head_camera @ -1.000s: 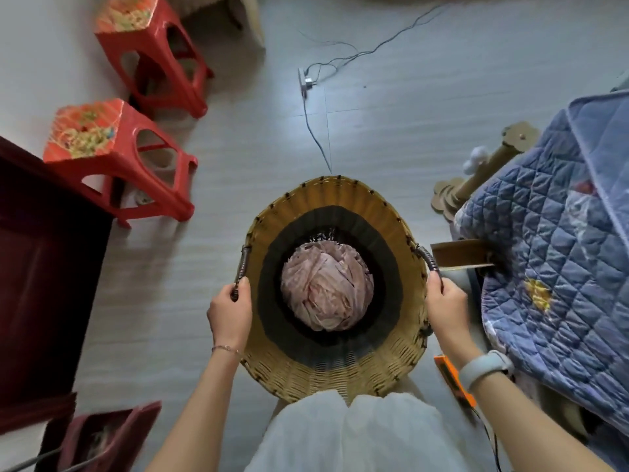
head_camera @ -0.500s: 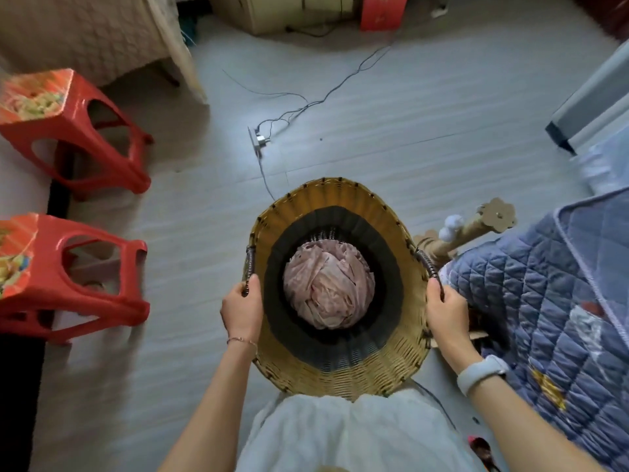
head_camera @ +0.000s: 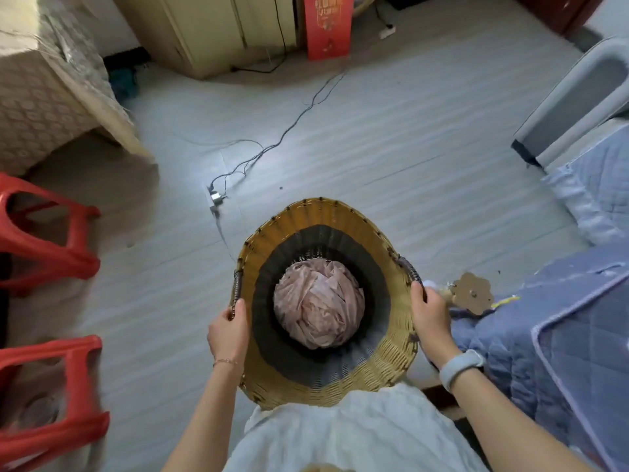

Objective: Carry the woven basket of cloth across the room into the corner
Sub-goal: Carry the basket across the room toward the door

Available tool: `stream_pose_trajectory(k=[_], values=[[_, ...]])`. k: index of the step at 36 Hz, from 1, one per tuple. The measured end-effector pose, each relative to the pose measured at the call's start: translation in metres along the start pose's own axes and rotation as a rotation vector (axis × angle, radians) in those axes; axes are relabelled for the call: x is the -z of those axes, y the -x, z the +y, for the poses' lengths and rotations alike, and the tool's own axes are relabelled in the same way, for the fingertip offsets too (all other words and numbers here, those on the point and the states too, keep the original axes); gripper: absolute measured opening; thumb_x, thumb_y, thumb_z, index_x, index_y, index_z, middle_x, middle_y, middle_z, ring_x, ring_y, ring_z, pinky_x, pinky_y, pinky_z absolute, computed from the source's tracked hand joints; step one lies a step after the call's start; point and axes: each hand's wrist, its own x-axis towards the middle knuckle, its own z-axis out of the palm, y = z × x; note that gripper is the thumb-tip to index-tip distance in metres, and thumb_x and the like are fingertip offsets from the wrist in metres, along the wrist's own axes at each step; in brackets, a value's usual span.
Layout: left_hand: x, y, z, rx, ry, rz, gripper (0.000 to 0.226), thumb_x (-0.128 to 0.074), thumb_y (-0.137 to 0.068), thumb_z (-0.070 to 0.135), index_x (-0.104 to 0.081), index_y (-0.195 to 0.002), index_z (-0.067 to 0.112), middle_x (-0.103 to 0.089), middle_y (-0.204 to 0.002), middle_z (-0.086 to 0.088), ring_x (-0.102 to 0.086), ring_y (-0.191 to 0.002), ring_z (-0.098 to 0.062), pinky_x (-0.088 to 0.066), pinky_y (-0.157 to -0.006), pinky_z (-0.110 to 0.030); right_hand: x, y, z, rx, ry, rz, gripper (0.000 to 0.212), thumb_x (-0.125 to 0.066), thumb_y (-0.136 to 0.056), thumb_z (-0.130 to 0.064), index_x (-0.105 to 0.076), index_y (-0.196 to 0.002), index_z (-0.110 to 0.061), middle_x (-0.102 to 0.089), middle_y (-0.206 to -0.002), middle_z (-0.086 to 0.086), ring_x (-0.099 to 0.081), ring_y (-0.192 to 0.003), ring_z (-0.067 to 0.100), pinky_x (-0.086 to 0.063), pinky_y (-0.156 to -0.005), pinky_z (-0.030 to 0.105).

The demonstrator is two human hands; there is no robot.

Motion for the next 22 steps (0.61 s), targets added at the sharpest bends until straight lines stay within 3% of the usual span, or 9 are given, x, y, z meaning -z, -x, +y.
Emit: stream_pose_trajectory(k=[7,14,19,22], values=[[-0.043,-0.053,0.118,-0.109,0.005,0.029,0.035,-0.045,-0.092,0.031,-0.047,-0.067,0.007,-0.034,-0.057,-0.007,-0.031,-0.057,-0.02,-0.021,-0.051,-0.03,0.022,-0.116,-0.076,0.039,0.037,-0.015,0.043,-0.036,-0.097,-0.025,-0.037,-0.055,-0.015,-0.04,-0.058,0.001,-0.041,-0.065,0.025,-0.031,-0.064,0.031],[-0.083,-0.085,0.193,-0.114,0.039,0.024,0.038,-0.045,-0.093,0.034,-0.053,-0.07,0.004,-0.04,-0.059,-0.007,-0.037,-0.058,-0.021,-0.032,-0.054,-0.029,0.04,-0.207,-0.117,0.078,-0.028,0.0,0.043,-0.037,-0.096,-0.027,-0.039,-0.055,-0.014,-0.042,-0.057,0.003,-0.038,-0.055,0.018,-0.029,-0.05,0.031],[-0.125,-0.122,0.243,-0.081,0.064,-0.022,0.035,-0.044,-0.093,0.034,-0.054,-0.076,0.005,-0.045,-0.069,-0.013,-0.041,-0.066,-0.023,-0.034,-0.061,-0.034,0.042,-0.274,-0.144,0.096,-0.045,0.015,0.044,-0.038,-0.096,-0.025,-0.035,-0.053,-0.017,-0.039,-0.055,0.0,-0.035,-0.051,0.013,-0.026,-0.047,0.028],[-0.157,-0.149,0.276,-0.07,0.065,-0.058,0.035,-0.045,-0.092,0.035,-0.052,-0.072,0.008,-0.044,-0.071,-0.013,-0.039,-0.068,-0.023,-0.033,-0.065,-0.036,0.04,-0.319,-0.158,0.091,-0.015,0.031,0.041,-0.038,-0.096,-0.026,-0.04,-0.057,-0.016,-0.041,-0.057,-0.002,-0.04,-0.055,0.018,-0.029,-0.05,0.03]])
